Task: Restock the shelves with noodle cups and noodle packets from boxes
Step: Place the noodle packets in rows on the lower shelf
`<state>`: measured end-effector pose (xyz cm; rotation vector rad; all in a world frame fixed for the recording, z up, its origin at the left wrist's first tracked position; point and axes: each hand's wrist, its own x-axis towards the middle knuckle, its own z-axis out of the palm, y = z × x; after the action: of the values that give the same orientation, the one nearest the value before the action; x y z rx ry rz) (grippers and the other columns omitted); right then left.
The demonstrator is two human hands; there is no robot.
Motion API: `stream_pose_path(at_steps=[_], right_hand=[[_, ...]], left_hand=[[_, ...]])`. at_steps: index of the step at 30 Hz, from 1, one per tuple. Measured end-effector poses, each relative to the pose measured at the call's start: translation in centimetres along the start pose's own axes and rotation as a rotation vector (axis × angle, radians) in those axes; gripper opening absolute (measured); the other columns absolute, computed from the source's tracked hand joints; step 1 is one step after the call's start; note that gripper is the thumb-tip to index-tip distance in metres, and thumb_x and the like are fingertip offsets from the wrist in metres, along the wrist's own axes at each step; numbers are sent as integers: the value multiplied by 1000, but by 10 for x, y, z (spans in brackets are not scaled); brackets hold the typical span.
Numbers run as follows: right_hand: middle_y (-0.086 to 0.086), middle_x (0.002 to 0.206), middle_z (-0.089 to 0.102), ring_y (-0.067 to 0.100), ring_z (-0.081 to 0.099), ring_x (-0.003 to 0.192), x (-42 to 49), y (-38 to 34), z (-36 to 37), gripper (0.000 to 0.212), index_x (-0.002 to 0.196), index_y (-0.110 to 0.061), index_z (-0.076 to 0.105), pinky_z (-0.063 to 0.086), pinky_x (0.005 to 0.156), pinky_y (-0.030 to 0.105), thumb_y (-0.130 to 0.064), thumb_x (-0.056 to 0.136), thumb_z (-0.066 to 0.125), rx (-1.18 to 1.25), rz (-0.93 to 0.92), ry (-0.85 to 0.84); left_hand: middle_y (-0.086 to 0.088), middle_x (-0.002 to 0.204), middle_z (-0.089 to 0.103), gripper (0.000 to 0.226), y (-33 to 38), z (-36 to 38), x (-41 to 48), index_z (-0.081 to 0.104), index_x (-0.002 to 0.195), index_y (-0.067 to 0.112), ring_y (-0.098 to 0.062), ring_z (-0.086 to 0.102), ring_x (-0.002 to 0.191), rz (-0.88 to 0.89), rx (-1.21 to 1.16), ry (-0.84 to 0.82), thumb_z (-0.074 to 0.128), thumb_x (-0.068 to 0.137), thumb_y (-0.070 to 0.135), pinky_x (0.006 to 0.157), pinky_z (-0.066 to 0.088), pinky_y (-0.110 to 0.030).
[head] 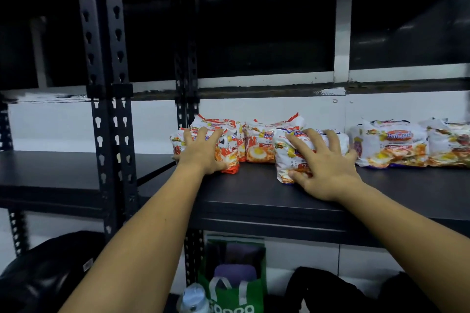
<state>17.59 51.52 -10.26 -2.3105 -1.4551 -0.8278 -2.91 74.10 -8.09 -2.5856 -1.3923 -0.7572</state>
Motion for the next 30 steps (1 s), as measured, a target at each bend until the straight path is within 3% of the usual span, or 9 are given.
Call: stream_pose_path(at_steps=[6, 13, 24, 30], right_hand=[[-13, 165, -8, 30, -10, 152, 4, 0, 5, 83, 148, -61, -11, 24, 109, 70, -70, 91, 48, -13, 6, 6], [-16, 164, -11, 30, -11, 152, 4, -1, 8, 83, 148, -60, -13, 23, 111, 71, -70, 90, 46, -21, 3, 17], [-15, 163, -14, 30, -13, 151, 5, -2, 8, 83, 146, -60, -17, 24, 110, 69, -69, 92, 45, -34, 6, 18], [-15, 165, -12, 30, -11, 152, 3, -2, 6, 81, 149, -60, -13, 27, 108, 66, -69, 92, 44, -38, 0, 27]], left_hand=[[3, 170, -1, 118, 2, 7, 22, 3, 159, 48, -46, -17, 153, 53, 15, -43, 80, 72, 69, 104, 33, -81], [8, 170, -16, 126, 18, 5, 34, -17, 153, 59, -45, -29, 150, 41, 17, -121, 80, 72, 69, 98, 17, -92], [9, 170, -20, 126, 17, 11, 39, -16, 153, 59, -43, -31, 150, 67, -27, -97, 80, 72, 69, 98, 10, -93], [14, 168, -27, 126, 8, 3, 19, -15, 158, 50, -36, -34, 151, 115, -152, -42, 78, 74, 67, 103, 4, -90]])
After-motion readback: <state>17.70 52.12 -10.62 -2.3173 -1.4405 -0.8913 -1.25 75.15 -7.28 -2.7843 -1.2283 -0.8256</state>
